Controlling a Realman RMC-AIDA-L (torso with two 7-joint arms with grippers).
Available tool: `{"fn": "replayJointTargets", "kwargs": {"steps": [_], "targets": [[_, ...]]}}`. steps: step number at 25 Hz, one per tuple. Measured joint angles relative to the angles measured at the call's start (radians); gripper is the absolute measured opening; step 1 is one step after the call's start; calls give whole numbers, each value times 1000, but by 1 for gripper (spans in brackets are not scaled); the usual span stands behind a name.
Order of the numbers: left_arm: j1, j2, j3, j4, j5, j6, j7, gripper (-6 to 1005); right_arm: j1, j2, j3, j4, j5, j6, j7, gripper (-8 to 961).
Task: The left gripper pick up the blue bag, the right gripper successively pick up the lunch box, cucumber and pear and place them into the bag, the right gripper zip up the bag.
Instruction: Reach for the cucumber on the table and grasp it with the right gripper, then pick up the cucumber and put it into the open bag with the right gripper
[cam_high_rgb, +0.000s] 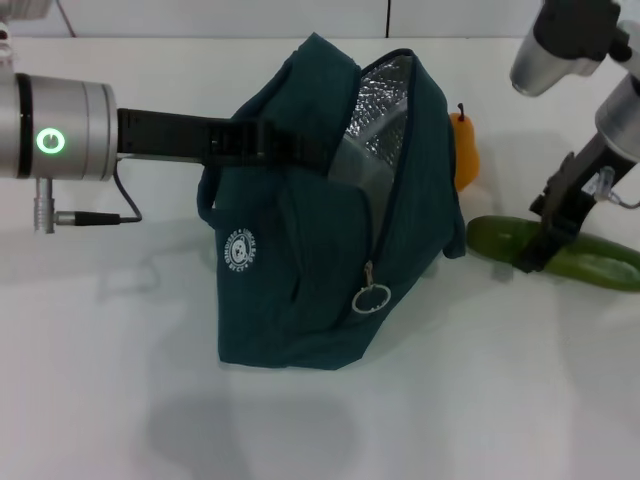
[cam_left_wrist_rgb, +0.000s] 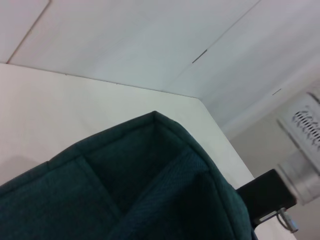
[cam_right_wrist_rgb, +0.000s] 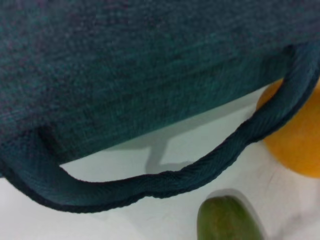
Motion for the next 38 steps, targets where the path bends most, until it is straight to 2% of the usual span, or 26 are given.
{"fn": "replayJointTargets", "kwargs": {"steps": [13, 16, 35, 38], "targets": [[-6, 0, -1, -3, -1, -3, 0, 33, -9, 4, -3, 25, -3, 48, -3, 856], [-5, 0, -1, -3, -1, -3, 0, 33, -9, 4, -4, 27, -3, 48, -3, 651], [-5, 0, -5, -3, -1, -4, 1, 33, -3, 8, -19, 49, -37, 52, 13, 631], [-5, 1, -6, -3, -1, -4, 1, 33, -6, 3, -7, 16, -54, 24, 39, 630]]}}
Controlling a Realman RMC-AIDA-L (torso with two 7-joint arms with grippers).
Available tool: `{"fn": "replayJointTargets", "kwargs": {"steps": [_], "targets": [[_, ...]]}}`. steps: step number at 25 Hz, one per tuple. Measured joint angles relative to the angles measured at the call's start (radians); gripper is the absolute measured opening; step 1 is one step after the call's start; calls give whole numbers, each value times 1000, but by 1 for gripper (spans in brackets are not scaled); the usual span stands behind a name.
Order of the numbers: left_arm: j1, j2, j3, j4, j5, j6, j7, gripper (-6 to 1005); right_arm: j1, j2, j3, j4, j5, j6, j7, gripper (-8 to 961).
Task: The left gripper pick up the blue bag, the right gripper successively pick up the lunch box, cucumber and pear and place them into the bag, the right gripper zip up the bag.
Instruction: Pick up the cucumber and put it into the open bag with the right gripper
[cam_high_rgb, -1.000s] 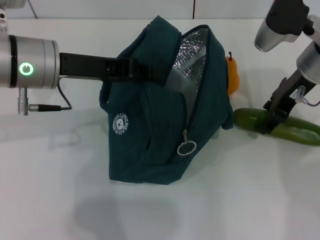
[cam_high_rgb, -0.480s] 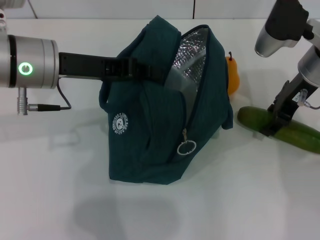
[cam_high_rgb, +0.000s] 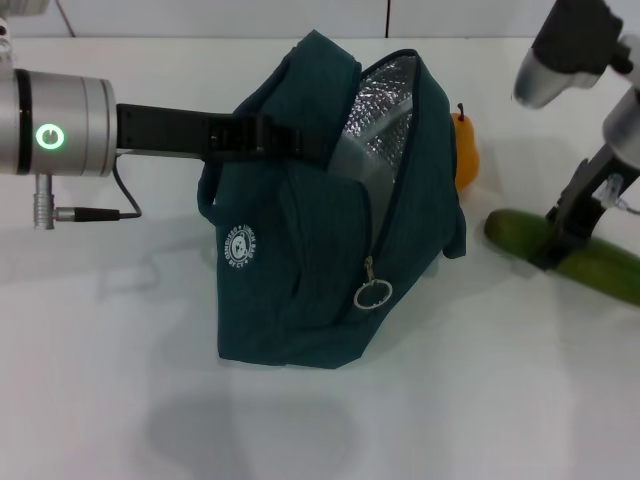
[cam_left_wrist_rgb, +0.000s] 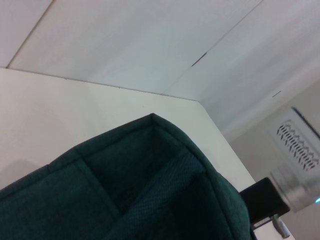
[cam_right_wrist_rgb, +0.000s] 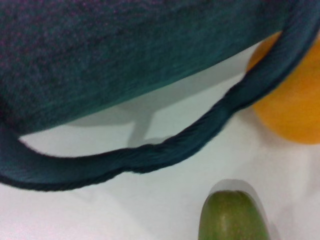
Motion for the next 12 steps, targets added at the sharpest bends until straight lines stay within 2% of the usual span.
{"fn": "replayJointTargets", "kwargs": {"steps": [5, 12], "targets": [[1, 1, -1, 0, 0, 1, 0, 32, -20, -20, 83, -96, -2, -86, 12, 629], [1, 1, -2, 6, 0, 3, 0, 32, -43, -60, 295, -291, -2, -208, 22, 629]]}}
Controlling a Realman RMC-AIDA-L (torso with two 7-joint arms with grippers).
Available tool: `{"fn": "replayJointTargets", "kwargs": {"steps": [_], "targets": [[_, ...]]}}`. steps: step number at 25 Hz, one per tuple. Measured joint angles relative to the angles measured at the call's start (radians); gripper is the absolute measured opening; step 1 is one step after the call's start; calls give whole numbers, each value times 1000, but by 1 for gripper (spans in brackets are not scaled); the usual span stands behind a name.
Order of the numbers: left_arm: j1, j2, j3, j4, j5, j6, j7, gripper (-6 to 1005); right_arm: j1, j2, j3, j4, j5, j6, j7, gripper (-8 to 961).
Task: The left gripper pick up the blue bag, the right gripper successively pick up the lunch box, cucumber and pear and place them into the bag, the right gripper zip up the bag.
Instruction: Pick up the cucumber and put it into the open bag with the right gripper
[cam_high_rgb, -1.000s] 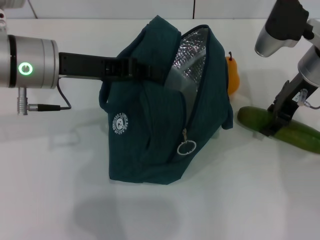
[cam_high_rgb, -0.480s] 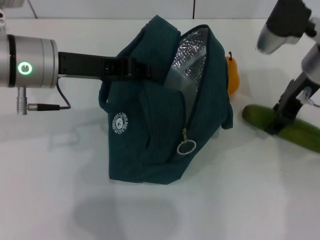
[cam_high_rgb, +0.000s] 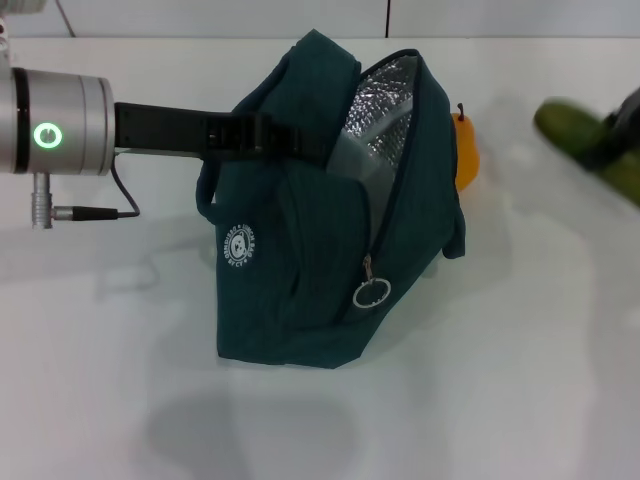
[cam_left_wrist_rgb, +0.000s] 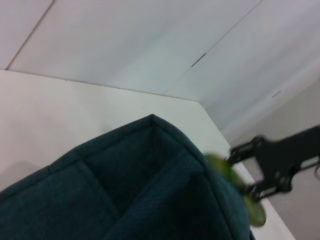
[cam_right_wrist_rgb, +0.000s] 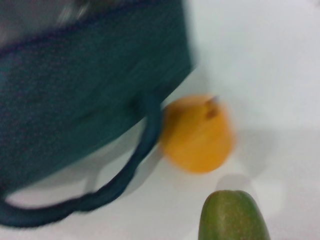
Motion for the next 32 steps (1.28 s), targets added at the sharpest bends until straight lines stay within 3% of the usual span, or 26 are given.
{"fn": "replayJointTargets", "kwargs": {"steps": [6, 10, 12, 19, 25, 32], "targets": [[5, 0, 0, 0, -4, 1, 0, 33, -7, -14, 207, -163, 137, -51, 1, 630], [2, 0, 0, 0, -4, 2, 0, 33, -37, -36, 237, -182, 412, -41, -13, 630], [0, 0, 0, 0, -5, 2, 0, 33, -50, -37, 237, -183, 522, -32, -42, 630], [0, 0, 0, 0, -5, 1, 0, 33, -107, -4, 225, -166, 812, 20, -180, 629], [2, 0, 5, 0, -31, 1, 0, 32, -161, 65, 216, -67, 935, 47, -388, 629], [7, 0, 8, -2, -35, 2, 6, 33, -215, 68, 102, 195, 1189, 99, -662, 630]]}}
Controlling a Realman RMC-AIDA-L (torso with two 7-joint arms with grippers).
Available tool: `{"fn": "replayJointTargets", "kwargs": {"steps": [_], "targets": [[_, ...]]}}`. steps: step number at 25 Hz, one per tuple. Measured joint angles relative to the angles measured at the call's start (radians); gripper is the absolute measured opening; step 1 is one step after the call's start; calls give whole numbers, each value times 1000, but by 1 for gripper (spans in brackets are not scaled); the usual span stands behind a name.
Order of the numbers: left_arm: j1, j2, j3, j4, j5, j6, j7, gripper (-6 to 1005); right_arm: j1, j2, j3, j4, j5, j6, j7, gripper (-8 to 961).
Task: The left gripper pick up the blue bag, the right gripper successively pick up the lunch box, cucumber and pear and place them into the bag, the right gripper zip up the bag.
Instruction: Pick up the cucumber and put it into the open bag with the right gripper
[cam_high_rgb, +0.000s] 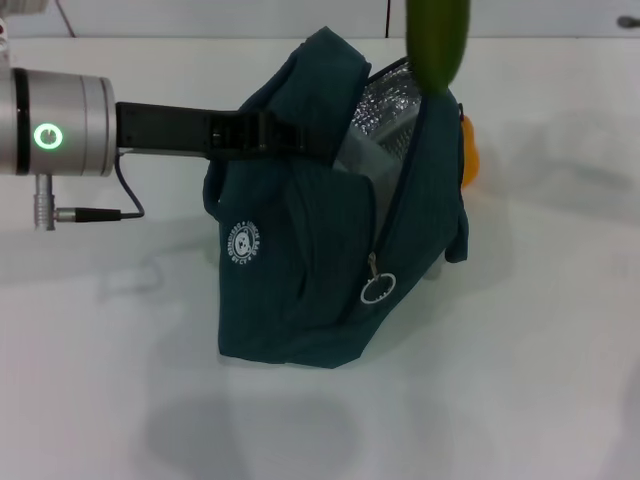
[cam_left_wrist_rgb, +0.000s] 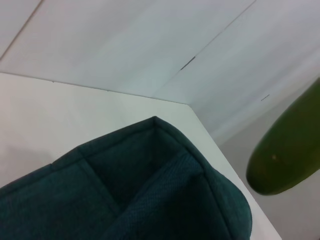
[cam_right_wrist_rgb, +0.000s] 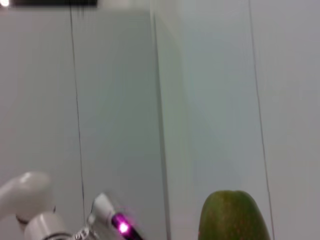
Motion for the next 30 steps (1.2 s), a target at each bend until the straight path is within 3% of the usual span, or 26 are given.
{"fn": "replayJointTargets", "kwargs": {"steps": [6, 13, 30], "targets": [[3, 0, 0, -3, 0, 0, 6, 34, -9, 5, -40, 216, 142, -11, -226, 630], [5, -1, 0, -5, 1, 0, 9, 35, -5, 8, -57, 402, 192, -6, -369, 631], [18, -2, -2, -7, -2, 0, 20, 35, -4, 12, -164, 516, 208, -24, -421, 632]]}}
